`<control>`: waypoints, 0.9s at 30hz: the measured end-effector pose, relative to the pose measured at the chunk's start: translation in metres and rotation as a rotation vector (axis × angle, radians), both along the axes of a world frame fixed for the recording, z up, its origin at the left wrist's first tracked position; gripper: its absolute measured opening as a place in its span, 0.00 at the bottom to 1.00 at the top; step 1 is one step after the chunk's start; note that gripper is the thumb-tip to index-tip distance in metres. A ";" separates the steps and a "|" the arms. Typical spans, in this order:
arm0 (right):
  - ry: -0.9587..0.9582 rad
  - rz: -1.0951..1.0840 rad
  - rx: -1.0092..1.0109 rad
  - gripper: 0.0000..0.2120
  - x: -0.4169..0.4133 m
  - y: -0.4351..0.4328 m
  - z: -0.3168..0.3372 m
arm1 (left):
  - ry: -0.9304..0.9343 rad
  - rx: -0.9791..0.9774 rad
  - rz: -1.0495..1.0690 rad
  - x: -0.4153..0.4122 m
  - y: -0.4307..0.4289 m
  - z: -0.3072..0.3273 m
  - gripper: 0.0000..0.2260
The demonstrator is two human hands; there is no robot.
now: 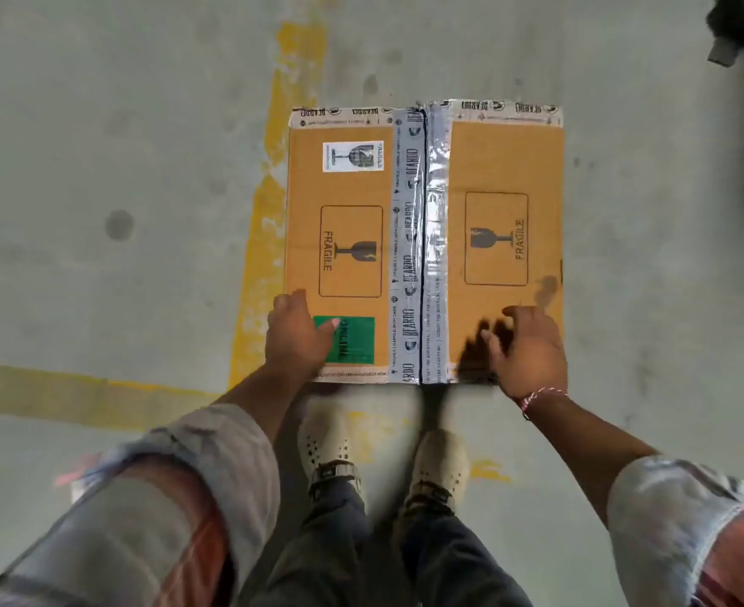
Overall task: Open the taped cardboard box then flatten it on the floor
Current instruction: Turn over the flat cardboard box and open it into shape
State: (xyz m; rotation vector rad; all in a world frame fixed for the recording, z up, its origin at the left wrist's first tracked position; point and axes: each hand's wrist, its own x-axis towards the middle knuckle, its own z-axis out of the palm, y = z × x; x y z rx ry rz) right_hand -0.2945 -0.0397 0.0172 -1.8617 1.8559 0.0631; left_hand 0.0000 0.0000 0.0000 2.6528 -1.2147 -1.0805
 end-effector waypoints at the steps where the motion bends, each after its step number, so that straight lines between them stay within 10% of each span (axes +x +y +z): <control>1: 0.050 -0.048 -0.011 0.24 -0.004 -0.004 -0.016 | -0.001 0.014 0.042 0.005 -0.003 -0.014 0.30; 6: 0.120 -0.356 0.088 0.51 -0.016 -0.017 -0.059 | 0.172 0.078 0.294 0.025 -0.009 -0.061 0.56; 10: -0.008 -0.502 0.115 0.59 -0.026 -0.019 -0.069 | 0.278 0.003 0.361 0.031 -0.004 -0.071 0.47; 27: -0.188 -0.749 0.124 0.40 -0.048 -0.040 -0.021 | 0.400 -0.138 0.426 0.029 -0.011 -0.044 0.34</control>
